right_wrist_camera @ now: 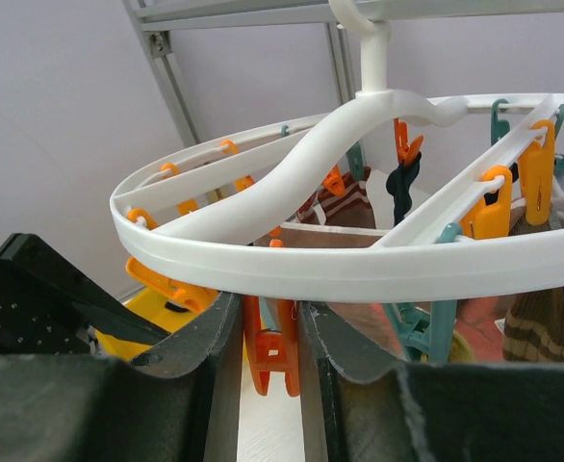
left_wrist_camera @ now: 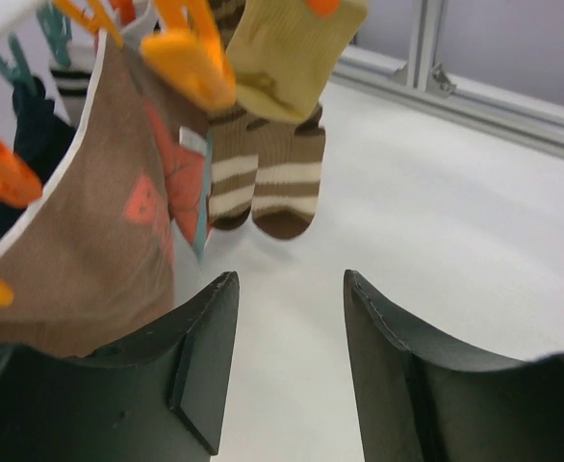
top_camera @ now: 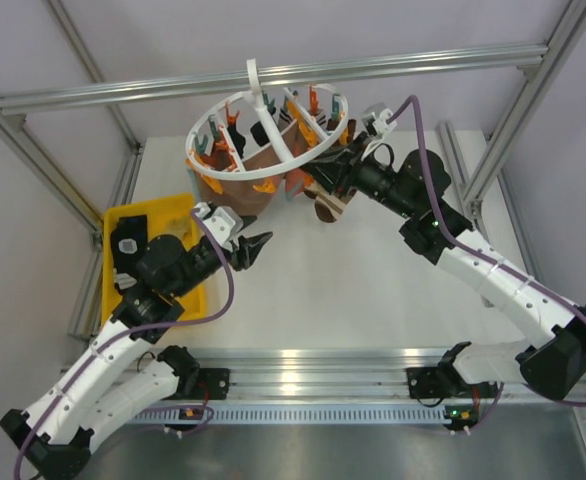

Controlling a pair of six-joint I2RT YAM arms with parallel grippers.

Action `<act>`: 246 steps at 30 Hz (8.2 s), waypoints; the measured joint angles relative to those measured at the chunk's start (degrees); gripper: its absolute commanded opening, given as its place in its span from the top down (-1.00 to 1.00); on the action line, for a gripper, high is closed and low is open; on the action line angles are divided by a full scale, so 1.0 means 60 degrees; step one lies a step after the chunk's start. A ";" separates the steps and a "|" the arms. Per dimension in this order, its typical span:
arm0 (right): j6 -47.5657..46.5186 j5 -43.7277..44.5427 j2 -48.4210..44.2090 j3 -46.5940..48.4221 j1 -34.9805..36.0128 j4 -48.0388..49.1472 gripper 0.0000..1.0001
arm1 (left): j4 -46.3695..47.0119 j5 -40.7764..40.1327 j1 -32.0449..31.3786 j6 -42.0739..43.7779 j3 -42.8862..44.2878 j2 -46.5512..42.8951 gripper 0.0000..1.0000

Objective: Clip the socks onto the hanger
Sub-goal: Open the clamp at the hanger, then pick up the sock from the bin, then clamp the sock onto the hanger.

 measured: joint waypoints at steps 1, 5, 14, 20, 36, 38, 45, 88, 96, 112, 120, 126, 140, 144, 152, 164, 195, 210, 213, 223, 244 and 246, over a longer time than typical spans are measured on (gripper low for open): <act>0.0029 0.0040 -0.0004 0.0007 0.0000 -0.0044 1.00 | -0.0215 -0.0186 0.0000 0.0000 -0.0095 -0.0193 -0.05; 0.0084 0.0127 -0.0004 0.0007 -0.0004 -0.0127 1.00 | -0.1625 -0.0936 0.0007 0.0055 -0.0459 -0.1311 -0.05; 0.0087 0.0193 0.0022 0.0153 -0.0018 -0.0284 1.00 | -0.4120 -0.1825 0.1541 0.0273 -0.0484 -0.1450 0.03; 0.0091 0.0266 0.0044 0.0295 -0.0029 -0.0594 1.00 | -0.4663 -0.0270 0.5053 -0.0004 -0.0066 0.1271 0.09; 0.0510 0.0324 0.0127 0.0568 -0.0047 -0.0980 1.00 | -0.3366 0.1708 0.9151 0.0459 0.0463 0.5493 -0.03; 0.0510 0.0328 0.0138 0.0605 -0.0047 -0.1027 1.00 | -0.3075 0.1636 0.9242 0.0328 0.0590 0.6222 -0.02; 0.0510 0.0331 0.0149 0.0623 -0.0047 -0.1082 1.00 | -0.2146 0.1337 0.9278 -0.0299 0.1443 0.7785 -0.15; 0.0240 0.0368 0.0138 0.0634 -0.0047 -0.1209 1.00 | -0.3810 0.0758 0.8888 0.2725 0.2164 0.7570 0.65; 0.0237 0.0368 0.0142 0.0634 -0.0047 -0.1209 1.00 | -0.3836 0.0659 0.8892 0.1093 0.2361 0.8517 -0.05; 0.0237 0.0364 0.0149 0.0634 -0.0047 -0.1213 1.00 | -0.2841 -0.1858 0.8266 -0.1330 0.2962 1.0280 0.03; 0.0233 0.0368 0.0149 0.0634 -0.0047 -0.1279 1.00 | -0.3177 -0.2135 0.8193 -0.0929 0.3876 1.0958 0.98; 0.0149 0.0382 0.0149 0.0634 -0.0047 -0.1359 1.00 | -0.3264 -0.1825 0.8196 -0.0382 0.3457 1.0480 1.00; -0.0098 0.0532 0.0098 0.0605 -0.0047 -0.1402 1.00 | -0.2732 0.1672 0.8222 0.3024 -0.1129 0.0929 1.00; -0.0098 0.0572 0.0084 0.0565 -0.0047 -0.1392 1.00 | -0.2317 0.3570 0.8218 0.3552 -0.2171 -0.1960 1.00; -0.0055 0.0572 0.0080 0.0481 -0.0047 -0.1326 1.00 | 0.0521 0.6991 0.7901 0.1293 -0.2750 -0.2983 1.00; 0.0160 0.0364 0.0149 0.0484 -0.0073 -0.1253 1.00 | 0.1308 0.4768 0.1953 0.1865 -0.1603 0.0098 1.00; 0.0630 -0.0073 0.0117 0.0288 -0.0153 -0.0965 1.00 | 0.4382 0.0084 -0.0259 0.1275 -0.1100 0.2095 1.00; 0.0754 -0.0175 0.0124 0.0288 -0.0153 -0.0962 1.00 | 0.4776 0.0131 -0.0266 0.1198 -0.1078 0.2240 1.00; 0.0765 -0.0189 0.0124 0.0288 -0.0153 -0.0962 1.00 | 0.4798 0.0135 -0.0266 0.1195 -0.1009 0.2331 1.00; 0.0769 -0.0233 0.0124 0.0288 -0.0157 -0.0962 0.97 | 0.4878 0.0160 -0.0266 0.0962 -0.0670 0.2415 1.00; 0.0947 -0.0601 0.0229 0.0291 -0.0302 -0.0987 0.07 | 0.4411 0.0448 -0.0266 0.0732 -0.0127 0.2601 0.43; 0.0951 -0.0623 0.0229 0.0291 -0.0408 -0.1024 0.07 | 0.4138 0.0510 -0.0266 0.0703 -0.0044 0.2579 0.36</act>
